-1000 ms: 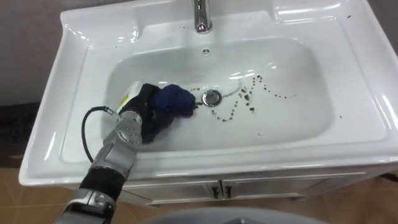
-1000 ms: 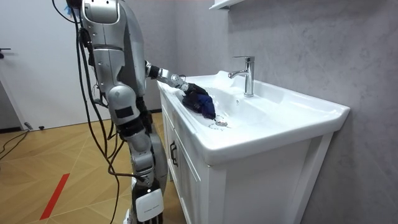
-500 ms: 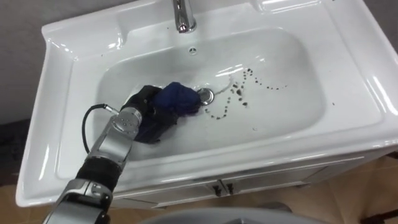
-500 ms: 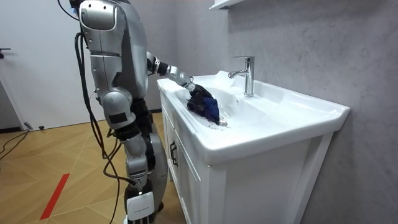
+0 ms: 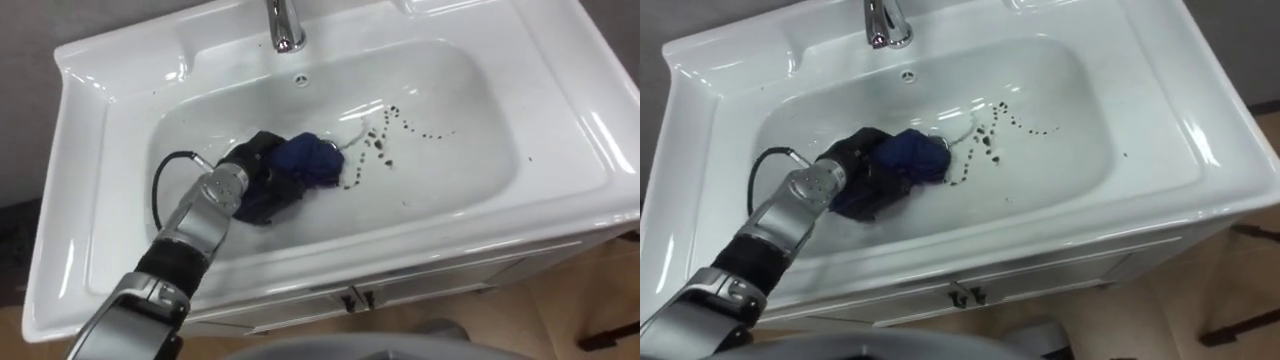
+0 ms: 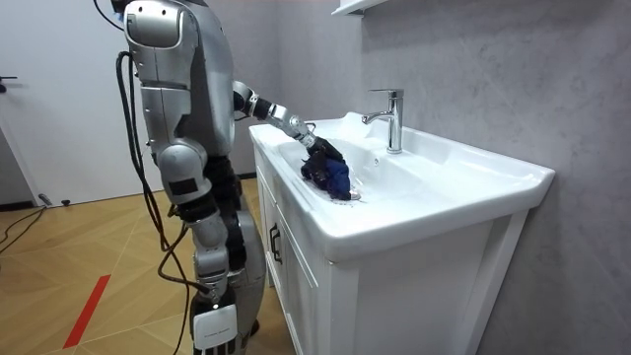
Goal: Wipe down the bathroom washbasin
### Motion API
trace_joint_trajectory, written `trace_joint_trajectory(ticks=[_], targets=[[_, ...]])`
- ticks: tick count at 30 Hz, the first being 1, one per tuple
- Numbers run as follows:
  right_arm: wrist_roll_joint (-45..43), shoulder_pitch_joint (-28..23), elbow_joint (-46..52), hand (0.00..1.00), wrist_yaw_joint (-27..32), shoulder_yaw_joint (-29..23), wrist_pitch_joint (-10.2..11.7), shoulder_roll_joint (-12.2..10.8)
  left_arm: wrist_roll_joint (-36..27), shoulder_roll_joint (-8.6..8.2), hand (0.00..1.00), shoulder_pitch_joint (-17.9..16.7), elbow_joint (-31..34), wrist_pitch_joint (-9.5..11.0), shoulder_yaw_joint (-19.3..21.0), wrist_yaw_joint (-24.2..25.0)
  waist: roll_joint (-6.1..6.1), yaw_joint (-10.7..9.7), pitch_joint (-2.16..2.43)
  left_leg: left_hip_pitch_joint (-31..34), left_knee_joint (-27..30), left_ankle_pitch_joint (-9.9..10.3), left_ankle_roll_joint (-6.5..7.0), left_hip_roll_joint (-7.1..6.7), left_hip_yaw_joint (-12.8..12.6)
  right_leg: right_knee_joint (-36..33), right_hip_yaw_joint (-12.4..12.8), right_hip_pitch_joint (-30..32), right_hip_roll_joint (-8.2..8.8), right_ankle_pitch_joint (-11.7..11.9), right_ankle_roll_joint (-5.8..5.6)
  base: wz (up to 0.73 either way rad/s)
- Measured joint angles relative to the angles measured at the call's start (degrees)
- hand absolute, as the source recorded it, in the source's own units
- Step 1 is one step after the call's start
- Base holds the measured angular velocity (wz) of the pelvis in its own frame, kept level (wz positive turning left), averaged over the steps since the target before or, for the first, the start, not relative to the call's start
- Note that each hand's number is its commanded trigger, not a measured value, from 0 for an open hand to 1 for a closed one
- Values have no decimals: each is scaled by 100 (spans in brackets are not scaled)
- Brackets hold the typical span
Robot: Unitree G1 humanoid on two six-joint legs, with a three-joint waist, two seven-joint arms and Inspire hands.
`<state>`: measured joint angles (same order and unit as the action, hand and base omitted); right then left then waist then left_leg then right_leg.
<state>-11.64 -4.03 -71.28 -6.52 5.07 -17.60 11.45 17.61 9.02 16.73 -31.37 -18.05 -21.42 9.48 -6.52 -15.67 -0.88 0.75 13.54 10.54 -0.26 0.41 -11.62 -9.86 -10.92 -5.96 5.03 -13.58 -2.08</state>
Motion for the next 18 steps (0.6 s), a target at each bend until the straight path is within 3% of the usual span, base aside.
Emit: trace_joint_trajectory(ticks=[3,12,18], targets=[[8,-34,-2,0,-27,-4,-1,1,-12,-14,100,64,32,-2,-90,117,-13,-144,9,1,-3,0,0,6,-28,-4,-16,0,1,8,9,-1],[8,-34,8,0,-201,-11,-2,17,-2,-54,100,288,29,-25,-198,753,-46,-258,15,-53,-15,2,-3,50,-153,-19,28,-1,-16,28,34,-4],[9,-42,0,0,-301,-21,-1,59,-4,-128,100,330,28,-25,-254,868,-175,-449,-24,-128,-37,5,0,69,-240,-86,132,-4,-18,30,36,-6]])
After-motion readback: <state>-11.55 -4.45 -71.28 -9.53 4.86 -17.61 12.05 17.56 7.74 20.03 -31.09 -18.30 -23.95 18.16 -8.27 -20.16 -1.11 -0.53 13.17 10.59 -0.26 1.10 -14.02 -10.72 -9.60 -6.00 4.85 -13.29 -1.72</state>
